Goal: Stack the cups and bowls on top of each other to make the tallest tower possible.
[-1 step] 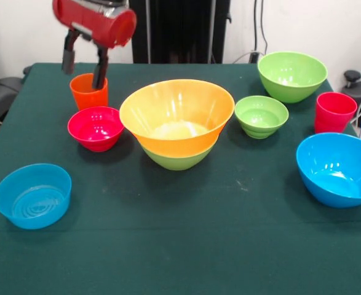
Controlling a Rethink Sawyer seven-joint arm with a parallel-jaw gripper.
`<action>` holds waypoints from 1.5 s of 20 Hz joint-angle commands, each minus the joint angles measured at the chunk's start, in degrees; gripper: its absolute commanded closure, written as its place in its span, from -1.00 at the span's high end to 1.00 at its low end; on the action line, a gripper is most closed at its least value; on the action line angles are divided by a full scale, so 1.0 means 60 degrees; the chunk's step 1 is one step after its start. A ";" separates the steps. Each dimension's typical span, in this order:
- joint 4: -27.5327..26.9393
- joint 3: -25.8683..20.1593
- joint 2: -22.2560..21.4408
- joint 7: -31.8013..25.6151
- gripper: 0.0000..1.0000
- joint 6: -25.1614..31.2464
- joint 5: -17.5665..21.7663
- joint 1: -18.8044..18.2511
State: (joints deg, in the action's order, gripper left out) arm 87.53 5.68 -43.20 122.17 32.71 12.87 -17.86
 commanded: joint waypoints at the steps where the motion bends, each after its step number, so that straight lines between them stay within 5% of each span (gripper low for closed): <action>1: 0.1779 -0.0459 -0.0907 0.0268 1.00 0.1763 -0.0213 0.0985; 9: 0.2823 -0.0635 -0.0868 0.0810 1.00 0.0706 -0.0811 0.1228; 14: 0.2951 -0.0177 -0.0471 0.2005 1.00 0.0130 -0.1094 0.2106; 22: 0.2245 0.0452 0.0266 0.3110 1.00 0.0297 -0.1868 0.3400; 30: 0.0836 0.0738 0.0277 0.2035 1.00 0.1317 -0.1817 0.3093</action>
State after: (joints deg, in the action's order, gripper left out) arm 98.64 10.60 -44.65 128.11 36.25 2.17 2.64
